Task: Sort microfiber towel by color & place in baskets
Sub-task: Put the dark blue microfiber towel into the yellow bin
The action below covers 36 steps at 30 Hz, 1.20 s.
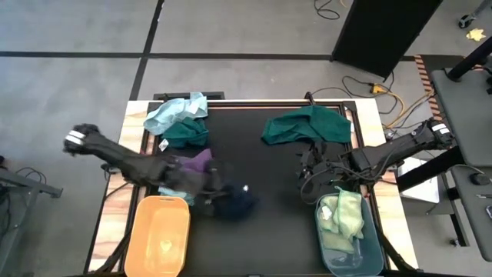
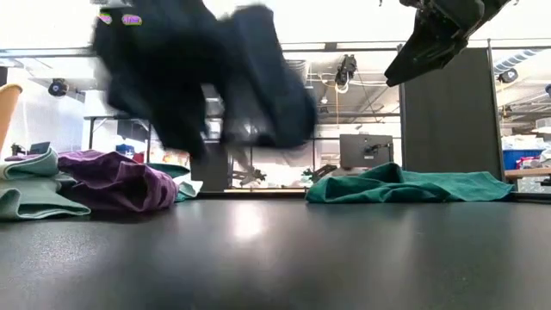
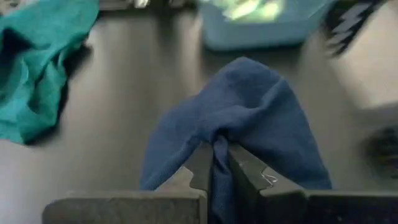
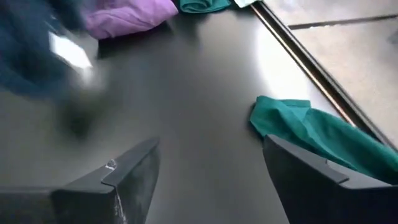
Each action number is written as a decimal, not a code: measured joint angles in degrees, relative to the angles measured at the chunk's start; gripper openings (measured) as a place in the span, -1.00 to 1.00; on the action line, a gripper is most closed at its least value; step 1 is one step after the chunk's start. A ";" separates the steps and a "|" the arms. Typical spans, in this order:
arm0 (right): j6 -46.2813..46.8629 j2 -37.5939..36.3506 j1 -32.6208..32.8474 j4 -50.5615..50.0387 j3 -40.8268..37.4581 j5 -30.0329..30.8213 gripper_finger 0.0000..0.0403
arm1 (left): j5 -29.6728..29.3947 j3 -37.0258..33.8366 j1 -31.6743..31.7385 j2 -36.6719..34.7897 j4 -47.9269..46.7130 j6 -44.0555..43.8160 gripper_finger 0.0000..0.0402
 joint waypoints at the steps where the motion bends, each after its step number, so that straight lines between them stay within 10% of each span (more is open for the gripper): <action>1: -0.80 0.00 0.00 0.08 -0.08 0.25 0.34 | -0.14 1.16 -2.17 -2.93 -5.04 -3.41 -0.95; 7: -1.79 0.00 -0.11 0.14 -0.13 0.42 0.28 | 1.91 7.79 -16.62 -14.26 -31.68 -37.44 -0.96; 15: -1.74 0.00 -0.11 0.34 -0.81 0.47 0.19 | -4.40 4.25 -34.99 -16.19 -43.00 -73.96 -0.96; 21: -1.73 0.00 -0.11 0.42 -0.87 0.51 0.17 | 14.44 -2.95 -35.91 -10.49 -42.81 -90.07 -0.96; 26: -1.77 0.01 -0.11 0.54 -0.87 0.62 0.20 | 20.31 -6.93 -35.60 -7.05 -41.79 -93.27 -0.96; 36: -1.50 0.02 -0.11 0.55 -0.87 1.93 0.20 | 4.18 -7.89 -30.35 1.79 -41.49 -71.79 -0.92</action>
